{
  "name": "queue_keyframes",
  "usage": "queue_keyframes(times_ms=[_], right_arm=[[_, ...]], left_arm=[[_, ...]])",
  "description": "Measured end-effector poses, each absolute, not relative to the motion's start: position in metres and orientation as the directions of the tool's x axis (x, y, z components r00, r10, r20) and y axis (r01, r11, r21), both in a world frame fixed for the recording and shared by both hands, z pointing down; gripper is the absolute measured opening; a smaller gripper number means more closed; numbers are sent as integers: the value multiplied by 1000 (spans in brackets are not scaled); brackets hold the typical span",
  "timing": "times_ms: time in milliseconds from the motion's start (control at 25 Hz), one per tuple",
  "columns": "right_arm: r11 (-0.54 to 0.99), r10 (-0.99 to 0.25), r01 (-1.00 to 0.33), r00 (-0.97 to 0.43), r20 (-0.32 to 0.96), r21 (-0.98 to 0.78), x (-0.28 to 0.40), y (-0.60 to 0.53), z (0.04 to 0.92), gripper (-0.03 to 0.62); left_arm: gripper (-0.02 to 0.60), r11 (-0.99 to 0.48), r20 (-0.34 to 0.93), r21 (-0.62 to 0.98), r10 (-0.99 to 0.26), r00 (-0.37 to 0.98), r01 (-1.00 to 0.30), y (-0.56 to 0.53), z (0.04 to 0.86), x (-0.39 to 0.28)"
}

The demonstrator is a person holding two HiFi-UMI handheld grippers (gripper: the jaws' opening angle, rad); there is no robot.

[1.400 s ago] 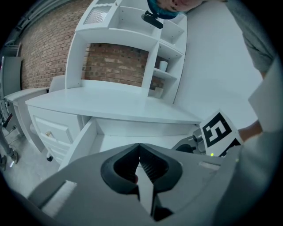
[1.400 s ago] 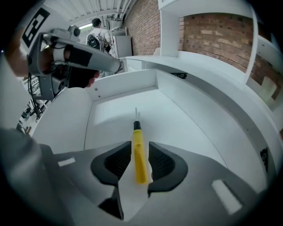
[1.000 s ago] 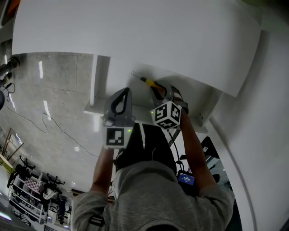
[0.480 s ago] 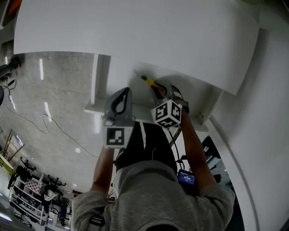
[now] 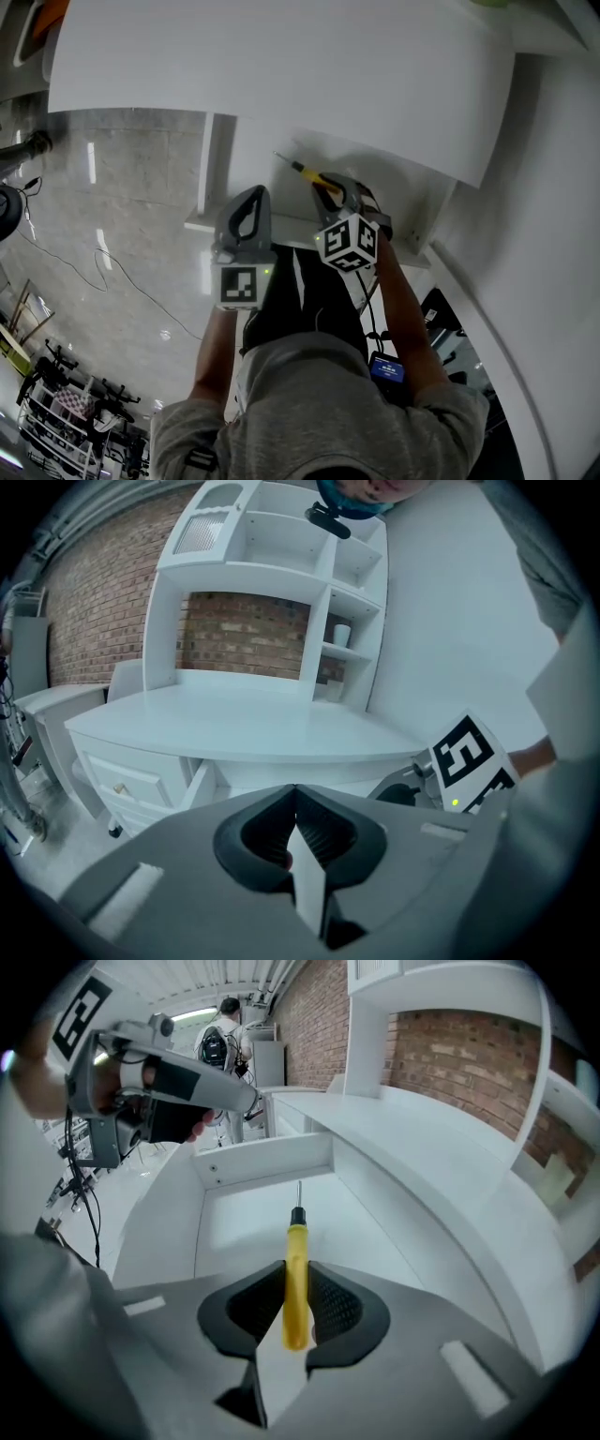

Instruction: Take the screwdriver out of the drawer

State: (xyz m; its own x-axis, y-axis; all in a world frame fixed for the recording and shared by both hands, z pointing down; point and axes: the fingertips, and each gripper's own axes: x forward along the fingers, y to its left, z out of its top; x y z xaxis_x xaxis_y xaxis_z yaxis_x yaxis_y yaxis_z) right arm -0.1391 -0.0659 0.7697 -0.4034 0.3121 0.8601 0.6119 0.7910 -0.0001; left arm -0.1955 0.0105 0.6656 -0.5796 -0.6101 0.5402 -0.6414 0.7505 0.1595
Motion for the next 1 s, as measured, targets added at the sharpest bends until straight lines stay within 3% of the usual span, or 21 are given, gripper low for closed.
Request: queue_keyframes(times_ms=[1000], right_arm=[[920,187,365,-725,662,140,-156,-92,564,77]], left_arm=[[12,650,357,-10,-708,-610,-760,-2,506,-203]])
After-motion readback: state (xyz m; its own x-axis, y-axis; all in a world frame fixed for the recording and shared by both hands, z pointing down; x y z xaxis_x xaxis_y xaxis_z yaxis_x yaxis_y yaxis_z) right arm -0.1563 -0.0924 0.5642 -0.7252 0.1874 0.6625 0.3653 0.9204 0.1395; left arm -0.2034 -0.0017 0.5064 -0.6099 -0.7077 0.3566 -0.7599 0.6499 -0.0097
